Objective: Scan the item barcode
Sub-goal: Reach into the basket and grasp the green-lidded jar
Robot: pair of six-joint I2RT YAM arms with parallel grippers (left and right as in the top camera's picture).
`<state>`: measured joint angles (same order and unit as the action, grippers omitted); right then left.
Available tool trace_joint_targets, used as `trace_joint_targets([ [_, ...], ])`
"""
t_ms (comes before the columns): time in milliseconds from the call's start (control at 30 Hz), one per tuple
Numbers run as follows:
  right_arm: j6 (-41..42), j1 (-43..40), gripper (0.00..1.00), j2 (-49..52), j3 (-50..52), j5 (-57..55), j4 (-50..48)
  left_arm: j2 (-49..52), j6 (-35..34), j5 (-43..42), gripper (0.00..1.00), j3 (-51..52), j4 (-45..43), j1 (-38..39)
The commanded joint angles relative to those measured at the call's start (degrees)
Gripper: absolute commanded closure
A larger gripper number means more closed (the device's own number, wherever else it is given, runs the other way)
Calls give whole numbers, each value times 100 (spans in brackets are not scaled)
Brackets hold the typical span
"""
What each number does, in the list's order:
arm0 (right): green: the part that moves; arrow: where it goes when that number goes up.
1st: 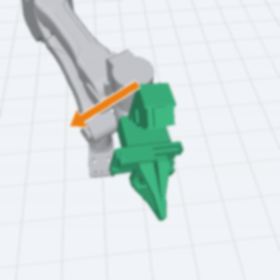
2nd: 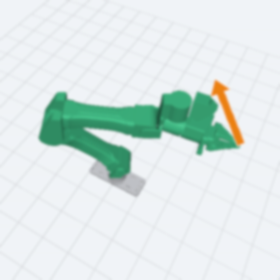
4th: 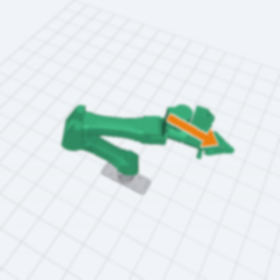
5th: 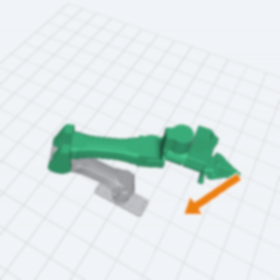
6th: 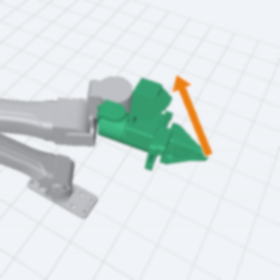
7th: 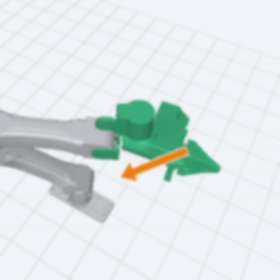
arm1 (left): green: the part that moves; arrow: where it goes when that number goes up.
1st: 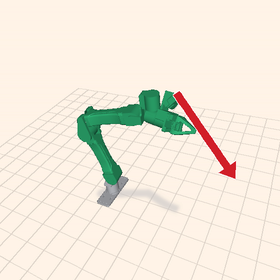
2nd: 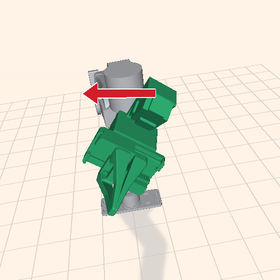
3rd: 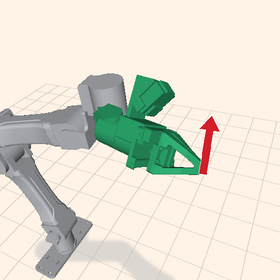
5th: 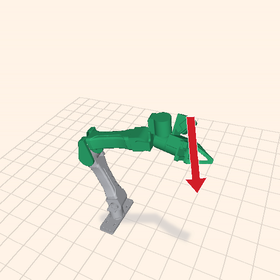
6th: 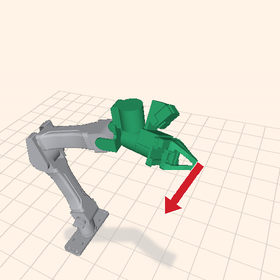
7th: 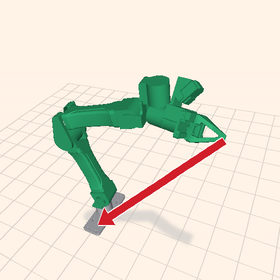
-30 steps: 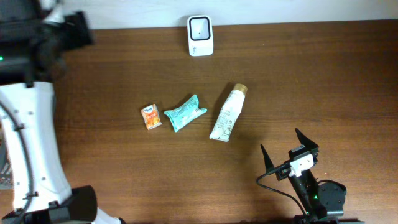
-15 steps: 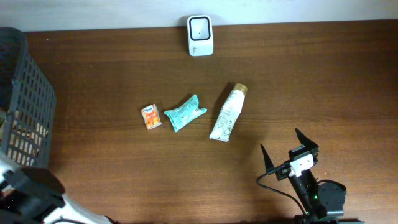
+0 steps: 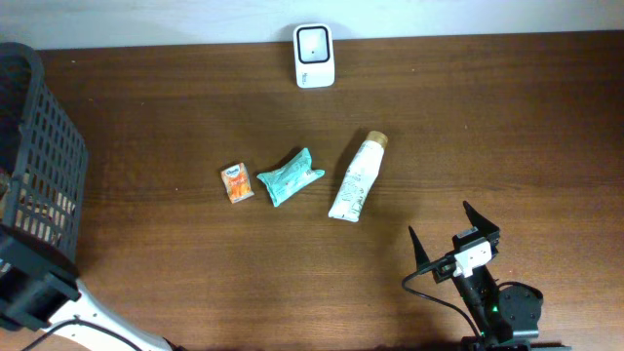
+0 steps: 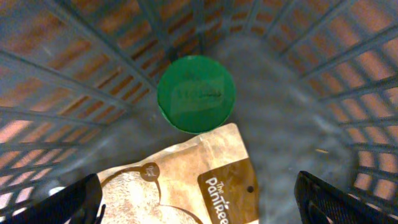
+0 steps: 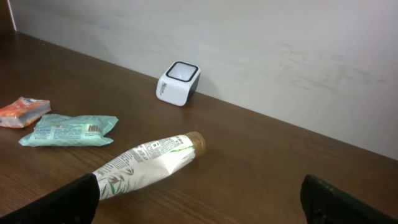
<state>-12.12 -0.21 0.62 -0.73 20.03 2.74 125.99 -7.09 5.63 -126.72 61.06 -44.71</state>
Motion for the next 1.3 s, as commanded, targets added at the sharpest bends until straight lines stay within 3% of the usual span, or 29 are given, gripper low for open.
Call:
trace_joint_targets([
  [0, 55, 15, 2, -31, 42, 50, 9, 249, 72, 402, 1, 13, -33, -22],
  [1033, 55, 15, 2, -31, 42, 50, 9, 1567, 74, 321, 2, 13, -1373, -9],
  [1100, 55, 15, 2, -31, 42, 50, 9, 1578, 72, 319, 7, 13, -1427, -9],
  [1200, 55, 15, 2, -31, 42, 50, 9, 1576, 72, 319, 27, 13, -1539, -9],
  [1267, 55, 15, 2, -31, 42, 50, 9, 1576, 72, 319, 36, 13, -1563, -9],
])
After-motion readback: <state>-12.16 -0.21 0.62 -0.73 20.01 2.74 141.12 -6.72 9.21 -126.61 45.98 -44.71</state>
